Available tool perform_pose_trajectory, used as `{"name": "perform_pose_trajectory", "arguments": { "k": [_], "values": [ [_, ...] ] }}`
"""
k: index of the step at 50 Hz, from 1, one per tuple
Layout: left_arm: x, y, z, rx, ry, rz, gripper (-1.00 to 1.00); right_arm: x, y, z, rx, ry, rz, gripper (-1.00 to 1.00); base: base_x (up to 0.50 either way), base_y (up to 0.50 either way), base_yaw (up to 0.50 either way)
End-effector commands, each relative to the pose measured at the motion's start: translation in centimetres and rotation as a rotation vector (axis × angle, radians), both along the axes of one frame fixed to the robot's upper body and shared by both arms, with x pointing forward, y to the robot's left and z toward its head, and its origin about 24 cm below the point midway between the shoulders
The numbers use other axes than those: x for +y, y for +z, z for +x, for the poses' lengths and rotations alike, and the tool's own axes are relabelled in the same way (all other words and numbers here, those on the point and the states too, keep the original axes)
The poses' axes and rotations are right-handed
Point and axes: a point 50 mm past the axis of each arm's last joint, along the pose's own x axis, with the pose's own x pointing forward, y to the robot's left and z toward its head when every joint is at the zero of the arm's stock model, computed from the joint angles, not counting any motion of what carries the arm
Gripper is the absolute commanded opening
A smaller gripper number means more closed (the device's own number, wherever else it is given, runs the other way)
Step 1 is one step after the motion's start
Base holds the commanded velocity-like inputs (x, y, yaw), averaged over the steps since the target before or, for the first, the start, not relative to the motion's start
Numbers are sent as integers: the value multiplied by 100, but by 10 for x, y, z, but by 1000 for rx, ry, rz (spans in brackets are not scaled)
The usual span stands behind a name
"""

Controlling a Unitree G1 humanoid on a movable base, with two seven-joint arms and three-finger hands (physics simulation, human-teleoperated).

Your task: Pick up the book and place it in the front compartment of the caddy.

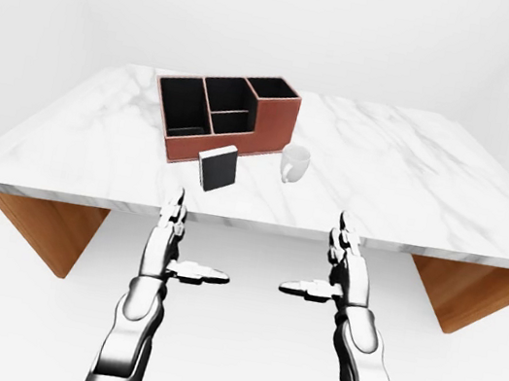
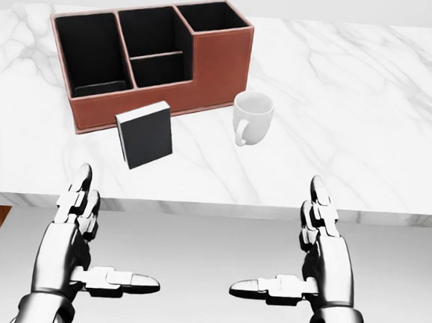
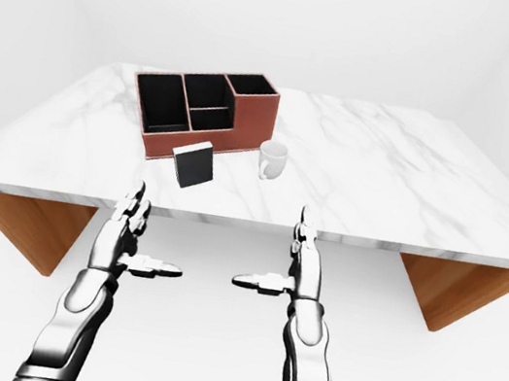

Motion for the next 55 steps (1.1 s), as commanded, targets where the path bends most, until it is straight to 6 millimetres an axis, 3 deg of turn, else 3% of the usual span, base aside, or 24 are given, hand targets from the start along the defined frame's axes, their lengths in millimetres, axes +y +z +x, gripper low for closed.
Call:
{"name": "perform_pose_trajectory", "arguments": {
  "k": [1, 13, 22, 34, 42, 55],
  "values": [
    [5, 2, -1, -1, -4, 2, 100, -6, 4, -2, -4, 8, 2, 100, 0, 0, 0],
    [6, 12, -3, -10, -5, 0, 100, -7, 12, -2, -8, 4, 5, 100, 0, 0, 0],
    [7, 31, -7, -83, -7, 6, 100, -10, 22, -1, -45, -3, 5, 100, 0, 0, 0],
    [12, 64, -14, -224, 4, 21, 100, -15, 66, -6, -235, -17, 21, 100, 0, 0, 0],
    [13, 76, -17, -277, 6, 30, 100, -17, 75, -8, -276, -14, 31, 100, 0, 0, 0],
    [14, 83, -21, -308, 5, 43, 100, -17, 83, -12, -309, -11, 42, 100, 0, 45, 0]
  ]
}}
